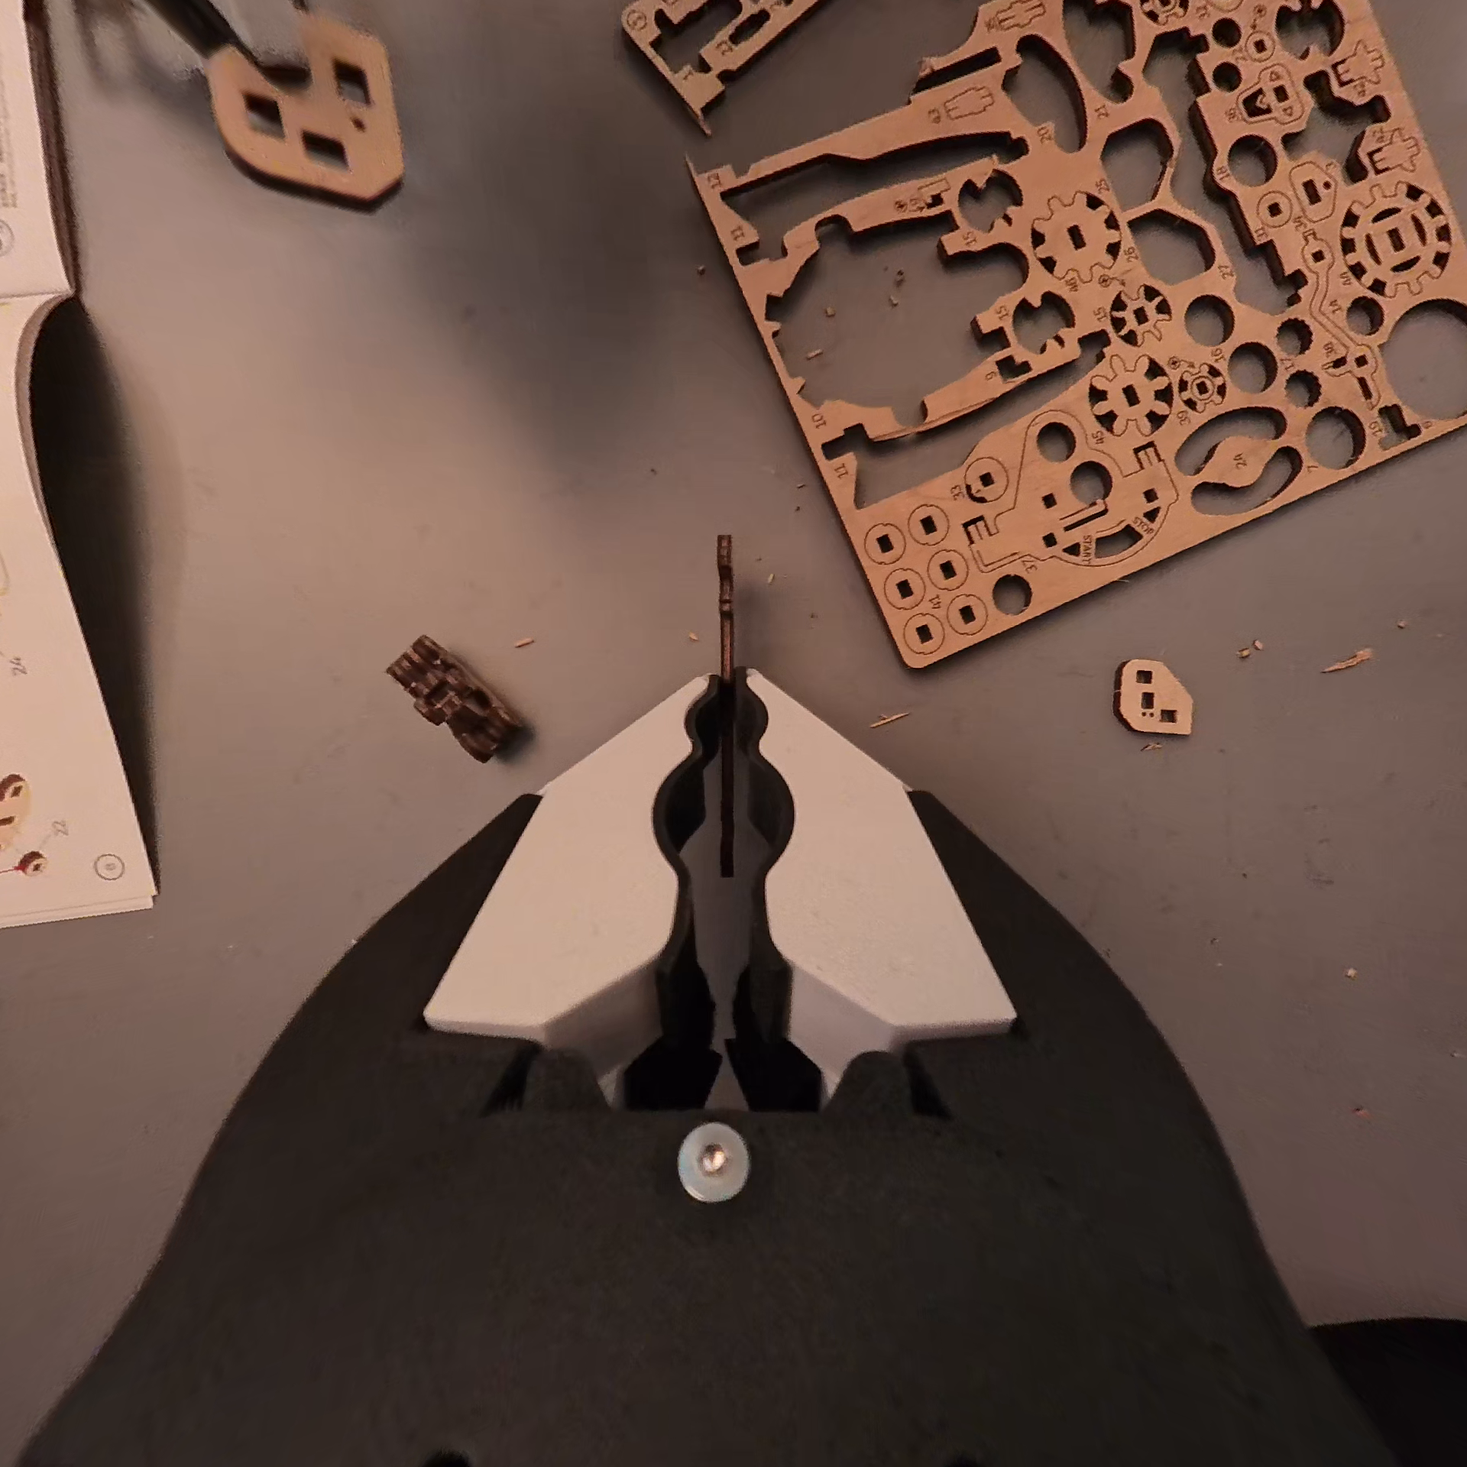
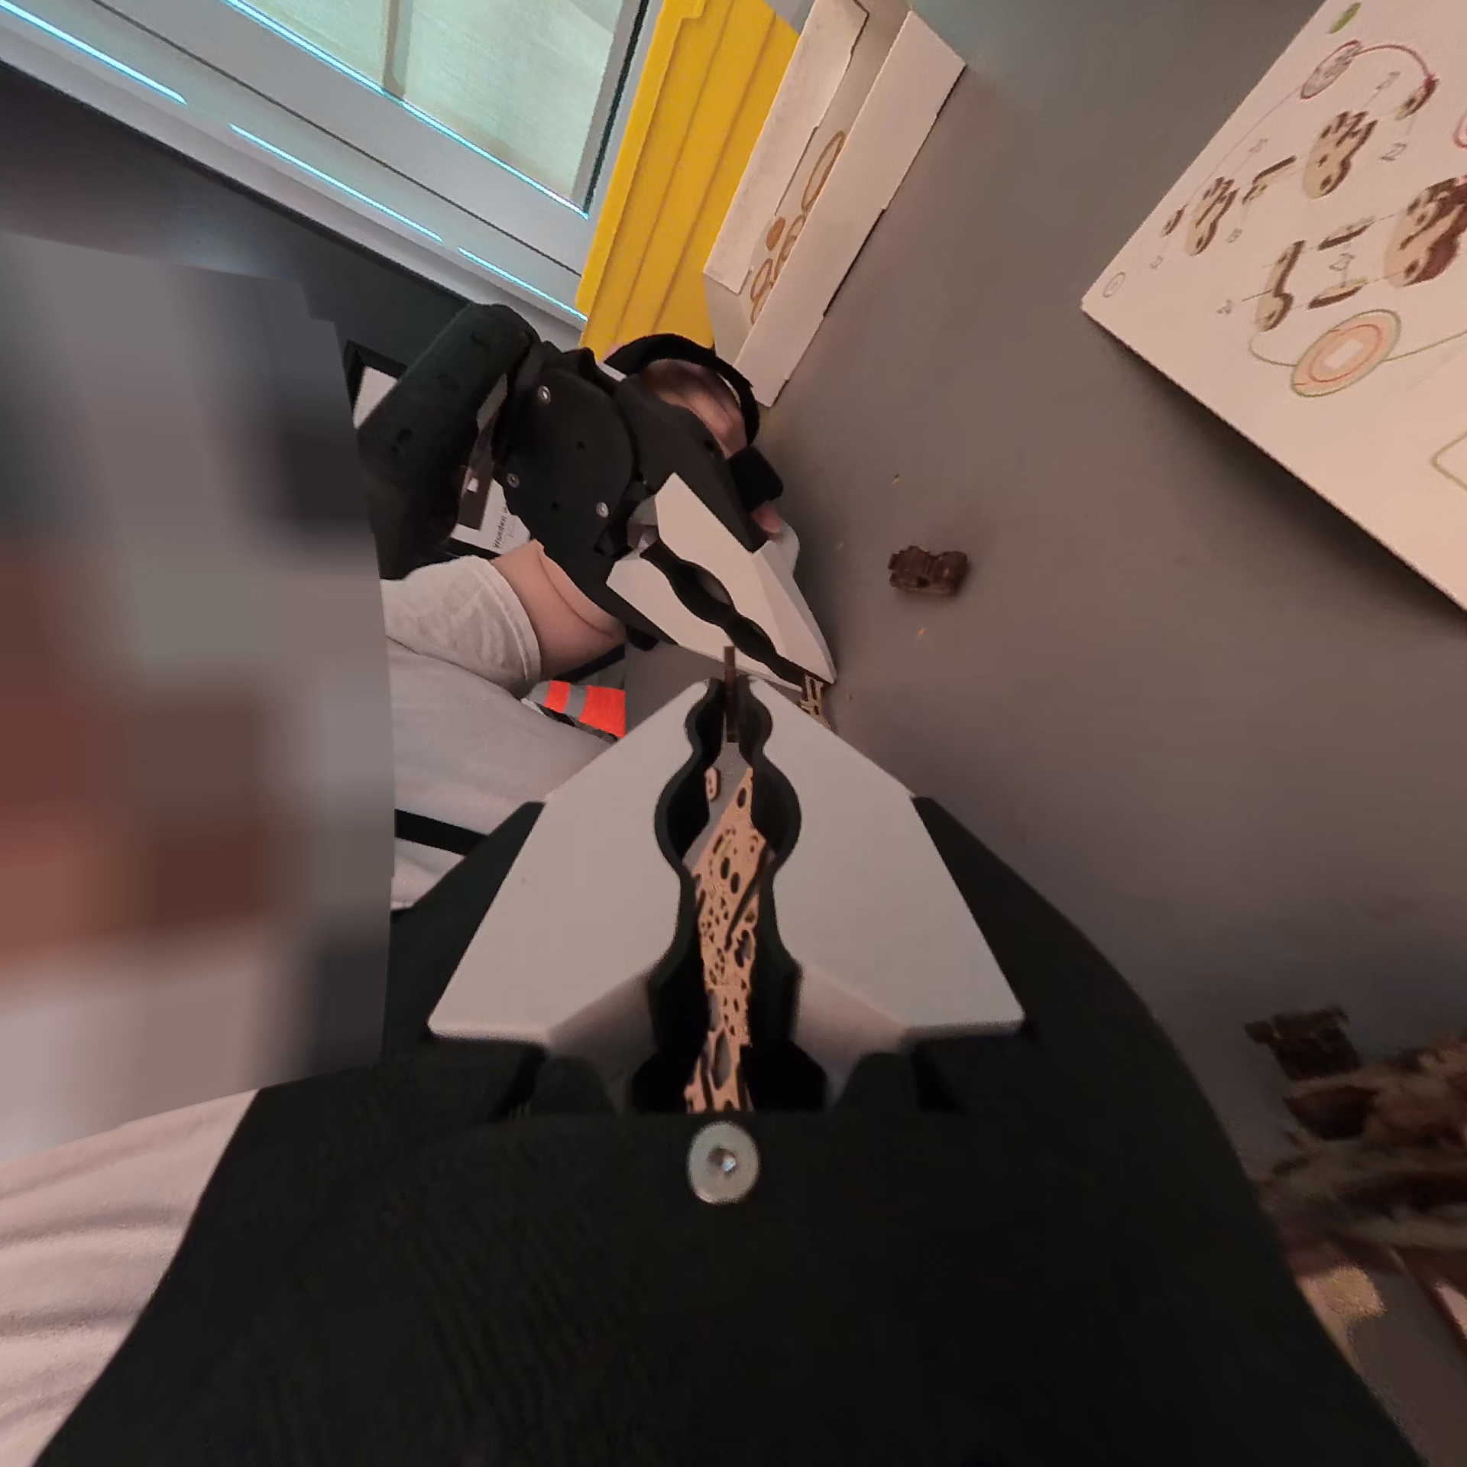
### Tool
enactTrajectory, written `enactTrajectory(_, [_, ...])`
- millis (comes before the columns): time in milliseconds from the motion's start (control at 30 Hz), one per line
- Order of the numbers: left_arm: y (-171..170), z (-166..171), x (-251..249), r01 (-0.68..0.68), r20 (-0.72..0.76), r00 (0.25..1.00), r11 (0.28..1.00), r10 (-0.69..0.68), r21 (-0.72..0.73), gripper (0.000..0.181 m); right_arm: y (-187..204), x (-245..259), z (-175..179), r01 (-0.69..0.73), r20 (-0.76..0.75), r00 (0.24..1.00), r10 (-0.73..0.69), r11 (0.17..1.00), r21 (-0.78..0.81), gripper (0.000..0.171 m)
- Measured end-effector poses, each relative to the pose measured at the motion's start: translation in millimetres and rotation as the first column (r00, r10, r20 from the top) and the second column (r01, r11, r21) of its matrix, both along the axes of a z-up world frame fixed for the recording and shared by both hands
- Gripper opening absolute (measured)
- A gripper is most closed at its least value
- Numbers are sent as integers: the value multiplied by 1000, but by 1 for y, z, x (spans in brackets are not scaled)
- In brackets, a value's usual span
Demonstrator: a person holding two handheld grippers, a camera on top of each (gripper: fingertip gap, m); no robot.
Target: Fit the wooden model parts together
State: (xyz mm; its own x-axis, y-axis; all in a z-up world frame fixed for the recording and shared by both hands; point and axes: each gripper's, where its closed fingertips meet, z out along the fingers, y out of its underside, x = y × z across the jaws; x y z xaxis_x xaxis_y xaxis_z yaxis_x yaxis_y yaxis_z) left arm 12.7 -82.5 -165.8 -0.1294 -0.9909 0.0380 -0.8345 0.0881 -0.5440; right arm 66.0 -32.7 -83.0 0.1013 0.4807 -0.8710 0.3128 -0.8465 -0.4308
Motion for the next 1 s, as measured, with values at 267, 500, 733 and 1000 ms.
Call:
enactTrajectory(267, [2, 0, 0, -17, 4, 1000, 1000, 17, -19, 0, -11, -22, -1, 16, -33, 999, -19, 996, -85, 1])
enactTrajectory(500, [2, 0, 0, -15, 4, 1000, 1000, 15, -13, 0, -18, -33, -10, 4, -22, 1000, -7, 993, -115, 1])
enactTrajectory(733, [2, 0, 0, -13, 4, 1000, 1000, 13, -8, 1, -18, -40, -19, 13, -23, 1000, -17, 989, -147, 1])
enactTrajectory(1000, [2, 0, 0, -16, 8, 1000, 1000, 17, -20, 1, -14, -37, -20, 29, -23, 999, -33, 987, -155, 1])
